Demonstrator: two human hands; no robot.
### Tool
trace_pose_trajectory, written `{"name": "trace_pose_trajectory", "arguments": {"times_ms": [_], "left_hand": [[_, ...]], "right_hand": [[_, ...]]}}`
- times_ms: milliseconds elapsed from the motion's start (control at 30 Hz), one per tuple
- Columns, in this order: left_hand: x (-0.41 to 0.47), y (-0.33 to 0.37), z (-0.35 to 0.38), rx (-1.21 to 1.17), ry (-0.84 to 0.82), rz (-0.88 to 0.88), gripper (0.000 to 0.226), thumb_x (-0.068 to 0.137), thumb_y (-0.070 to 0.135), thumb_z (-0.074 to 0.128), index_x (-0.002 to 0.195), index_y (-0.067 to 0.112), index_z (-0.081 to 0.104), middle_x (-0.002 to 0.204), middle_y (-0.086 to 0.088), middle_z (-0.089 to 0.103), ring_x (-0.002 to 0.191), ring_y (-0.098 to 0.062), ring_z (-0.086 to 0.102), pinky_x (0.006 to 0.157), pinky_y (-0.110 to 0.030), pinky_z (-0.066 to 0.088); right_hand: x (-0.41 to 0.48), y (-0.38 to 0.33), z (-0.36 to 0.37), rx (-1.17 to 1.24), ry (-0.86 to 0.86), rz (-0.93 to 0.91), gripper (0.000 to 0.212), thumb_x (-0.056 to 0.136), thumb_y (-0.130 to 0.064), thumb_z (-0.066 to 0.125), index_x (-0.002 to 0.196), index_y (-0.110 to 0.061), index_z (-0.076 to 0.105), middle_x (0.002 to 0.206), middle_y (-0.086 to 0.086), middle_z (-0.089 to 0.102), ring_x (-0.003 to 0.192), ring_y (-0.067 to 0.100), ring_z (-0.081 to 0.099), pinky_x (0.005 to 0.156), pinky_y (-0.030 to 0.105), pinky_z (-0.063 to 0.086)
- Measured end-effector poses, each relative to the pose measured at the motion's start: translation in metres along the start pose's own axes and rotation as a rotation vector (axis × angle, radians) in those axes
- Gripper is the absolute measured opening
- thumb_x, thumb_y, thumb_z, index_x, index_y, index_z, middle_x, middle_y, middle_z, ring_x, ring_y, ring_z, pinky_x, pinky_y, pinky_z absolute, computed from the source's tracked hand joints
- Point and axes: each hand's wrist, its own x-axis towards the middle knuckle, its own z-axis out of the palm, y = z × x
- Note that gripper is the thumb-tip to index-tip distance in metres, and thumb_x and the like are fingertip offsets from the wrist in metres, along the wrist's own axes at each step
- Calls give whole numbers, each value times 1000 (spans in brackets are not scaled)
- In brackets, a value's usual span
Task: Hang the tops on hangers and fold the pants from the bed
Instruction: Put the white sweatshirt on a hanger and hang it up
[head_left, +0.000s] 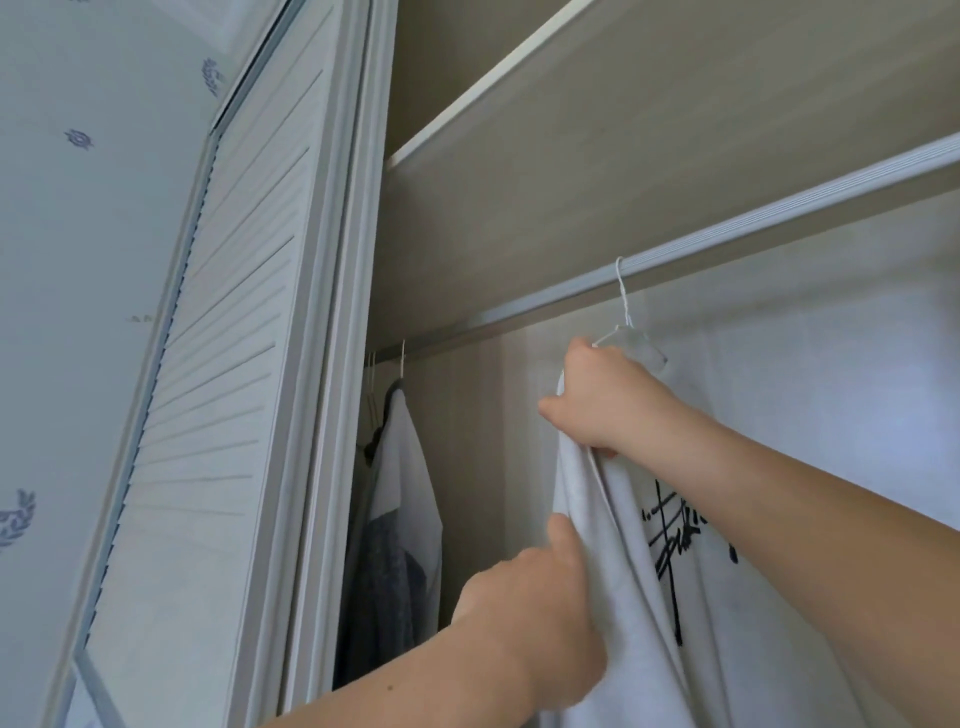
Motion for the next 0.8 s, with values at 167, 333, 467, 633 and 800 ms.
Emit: {"name": "trace_pose_trajectory", "arguments": {"times_ms": [167,333,467,633,800], "left_hand": [[7,-25,2,53,0,-44,52,92,14,54,132,21,23,99,-3,59,89,-27,65,76,-42,57],[11,-61,3,103,54,-113,51,90,11,53,129,24,23,92,1,56,84,-23,64,73,-40,58],[19,-84,5,77,91,-186,45,90,8,54,122,25,28,91,1,55,81,-20,63,72,-40,60],[37,-96,5,28,43,-253,52,88,3,57,126,25,29,102,-2,54,88,-22,61,80,-41,59],[68,-94,7,75,-8,-280,57,89,2,60,135,19,29,116,-9,56,101,-30,63,88,-46,58]], "right_hand": [[8,-6,12,89,-13,-37,34,89,-33,62,94,-12,37,74,-1,32,83,30,44,67,33,35],[18,-18,34,185,-20,-78,29,89,-27,61,82,-14,36,76,0,38,81,31,48,50,31,26],[31,-30,57,279,-32,-106,30,89,-18,59,72,-18,34,91,7,49,82,30,50,53,30,29],[53,-41,93,377,-81,-99,7,90,-7,52,84,-4,51,96,14,59,86,36,59,59,31,43],[81,-48,126,319,-136,-107,16,92,-5,50,80,-13,45,106,18,62,95,38,61,72,35,48]]}}
